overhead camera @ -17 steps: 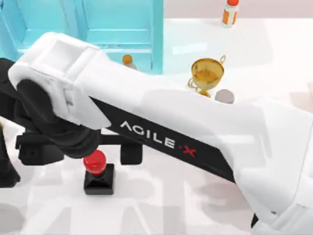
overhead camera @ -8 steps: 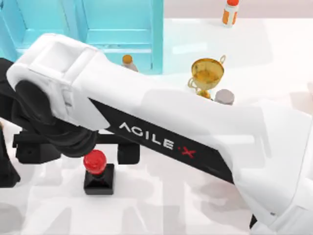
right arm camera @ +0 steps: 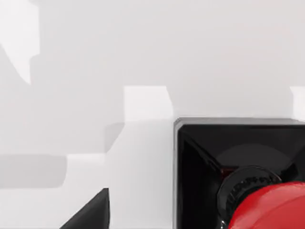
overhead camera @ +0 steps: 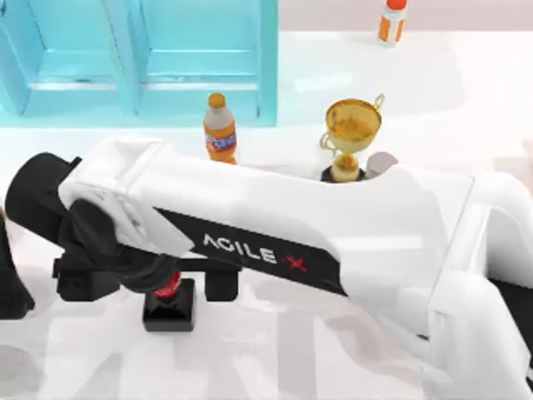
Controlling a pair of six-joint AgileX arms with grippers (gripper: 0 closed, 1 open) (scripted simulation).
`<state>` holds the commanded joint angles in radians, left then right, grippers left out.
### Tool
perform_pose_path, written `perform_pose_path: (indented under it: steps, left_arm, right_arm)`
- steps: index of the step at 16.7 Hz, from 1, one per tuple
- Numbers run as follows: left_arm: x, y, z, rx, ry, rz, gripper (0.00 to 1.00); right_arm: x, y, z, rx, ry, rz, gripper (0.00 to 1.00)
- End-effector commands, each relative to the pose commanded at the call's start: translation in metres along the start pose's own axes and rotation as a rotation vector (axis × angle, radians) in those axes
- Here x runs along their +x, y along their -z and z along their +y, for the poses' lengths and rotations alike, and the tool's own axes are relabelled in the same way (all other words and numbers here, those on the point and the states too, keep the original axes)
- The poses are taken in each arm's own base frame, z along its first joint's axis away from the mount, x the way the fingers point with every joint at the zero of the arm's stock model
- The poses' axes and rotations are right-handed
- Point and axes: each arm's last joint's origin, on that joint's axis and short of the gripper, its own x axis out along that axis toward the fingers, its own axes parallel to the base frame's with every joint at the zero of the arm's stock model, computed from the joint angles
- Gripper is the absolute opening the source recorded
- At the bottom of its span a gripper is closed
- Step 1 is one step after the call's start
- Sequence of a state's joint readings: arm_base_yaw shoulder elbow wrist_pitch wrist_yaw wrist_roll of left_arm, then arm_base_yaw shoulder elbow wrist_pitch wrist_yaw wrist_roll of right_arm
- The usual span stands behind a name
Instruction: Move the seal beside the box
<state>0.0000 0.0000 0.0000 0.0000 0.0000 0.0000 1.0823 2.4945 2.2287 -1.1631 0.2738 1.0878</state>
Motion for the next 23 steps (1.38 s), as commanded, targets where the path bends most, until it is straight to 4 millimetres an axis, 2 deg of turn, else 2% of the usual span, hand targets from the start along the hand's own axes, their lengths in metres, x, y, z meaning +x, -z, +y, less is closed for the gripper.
perform_pose_path:
  steps: [2, 6, 19, 23]
  left_arm:
    - [0.0000, 0.0000, 0.0000, 0.000, 0.000, 0.000, 1.00]
    - [0.0000, 0.0000, 0.0000, 0.000, 0.000, 0.000, 1.00]
    - [0.0000, 0.0000, 0.0000, 0.000, 0.000, 0.000, 1.00]
    - [0.0000, 0.0000, 0.0000, 0.000, 0.000, 0.000, 1.00]
  right_arm:
    - [0.0104, 0.0010, -0.0014, -0.001, 0.002, 0.001, 1.00]
    - [0.0112, 0.0011, -0.0015, -0.001, 0.003, 0.001, 1.00]
    - [0.0112, 0.0011, -0.0015, -0.001, 0.003, 0.001, 0.02]
    - [0.0112, 0.0011, -0.0015, -0.001, 0.003, 0.001, 0.00]
